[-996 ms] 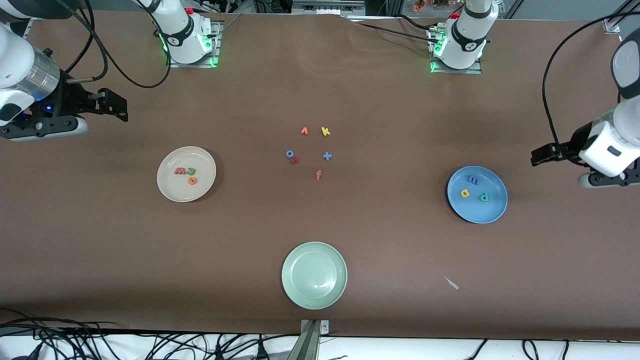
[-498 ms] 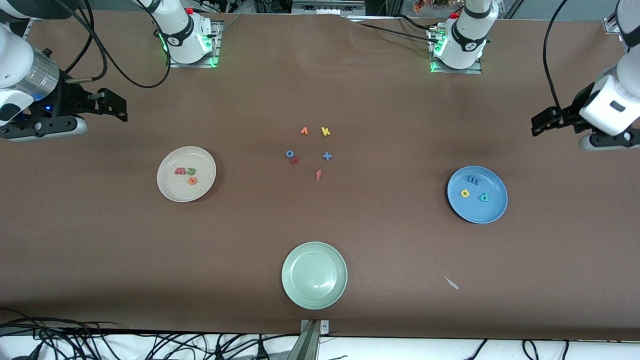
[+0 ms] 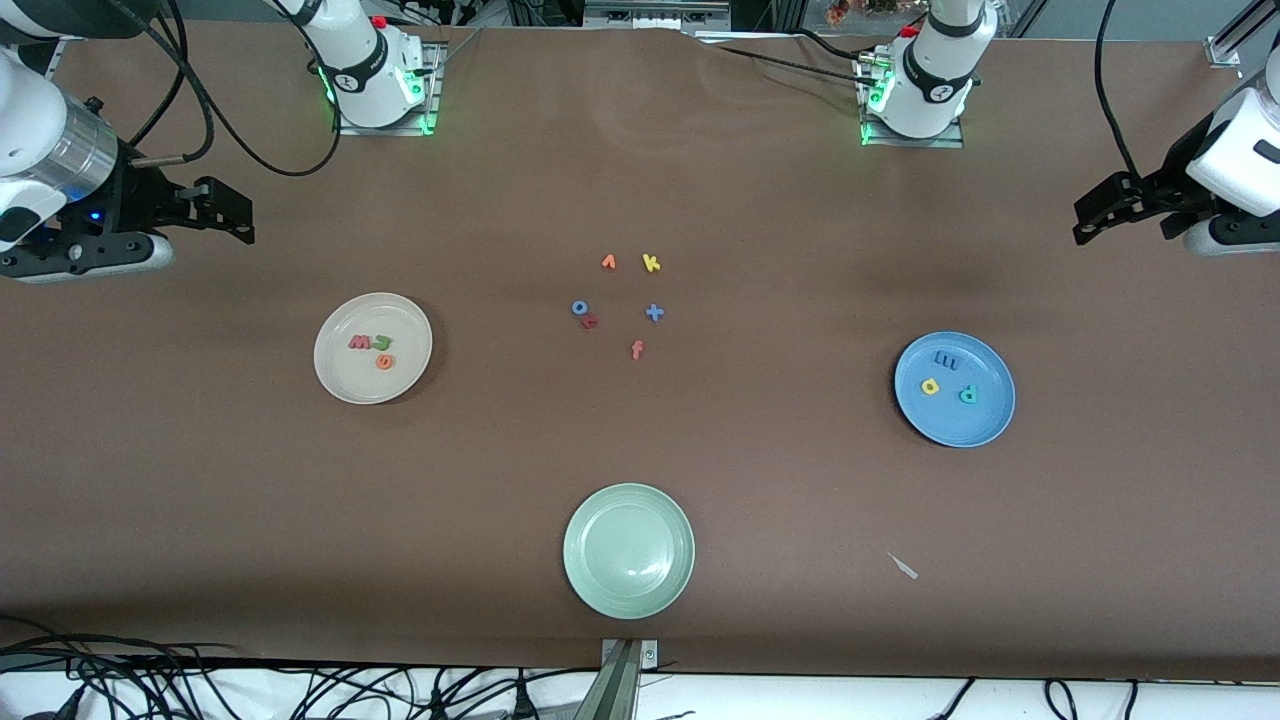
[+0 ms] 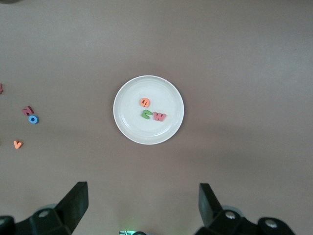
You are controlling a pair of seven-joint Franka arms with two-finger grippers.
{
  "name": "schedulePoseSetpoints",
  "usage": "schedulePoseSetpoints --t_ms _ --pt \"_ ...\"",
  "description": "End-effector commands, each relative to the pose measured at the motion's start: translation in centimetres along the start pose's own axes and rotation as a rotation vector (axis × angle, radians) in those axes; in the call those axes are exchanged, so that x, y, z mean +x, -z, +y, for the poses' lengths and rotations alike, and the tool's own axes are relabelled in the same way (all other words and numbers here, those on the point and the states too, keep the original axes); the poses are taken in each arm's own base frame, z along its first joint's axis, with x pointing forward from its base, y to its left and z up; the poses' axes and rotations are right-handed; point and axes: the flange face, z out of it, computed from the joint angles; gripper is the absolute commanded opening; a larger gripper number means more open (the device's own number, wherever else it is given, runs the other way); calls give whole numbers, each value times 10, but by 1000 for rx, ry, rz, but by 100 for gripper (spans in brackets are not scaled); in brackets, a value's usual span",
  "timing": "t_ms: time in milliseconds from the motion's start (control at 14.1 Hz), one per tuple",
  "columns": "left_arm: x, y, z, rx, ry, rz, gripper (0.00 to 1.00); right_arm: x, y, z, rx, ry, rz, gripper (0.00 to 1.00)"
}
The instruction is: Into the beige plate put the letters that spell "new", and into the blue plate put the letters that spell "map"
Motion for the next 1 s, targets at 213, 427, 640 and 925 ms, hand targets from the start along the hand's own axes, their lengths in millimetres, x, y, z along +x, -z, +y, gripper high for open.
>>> schedulePoseSetpoints --t_ms 213,427,640,925 --pt "9 5 -14 -40 22 -48 100 1 5 3 -12 7 8 100" --pt "11 10 -12 -38 19 -37 100 2 5 4 -12 5 13 100" --pt "12 7 -11 -40 19 -46 100 2 5 3 -12 7 13 100" --pt "13 5 -11 -44 19 -50 100 2 5 3 -11 7 14 100"
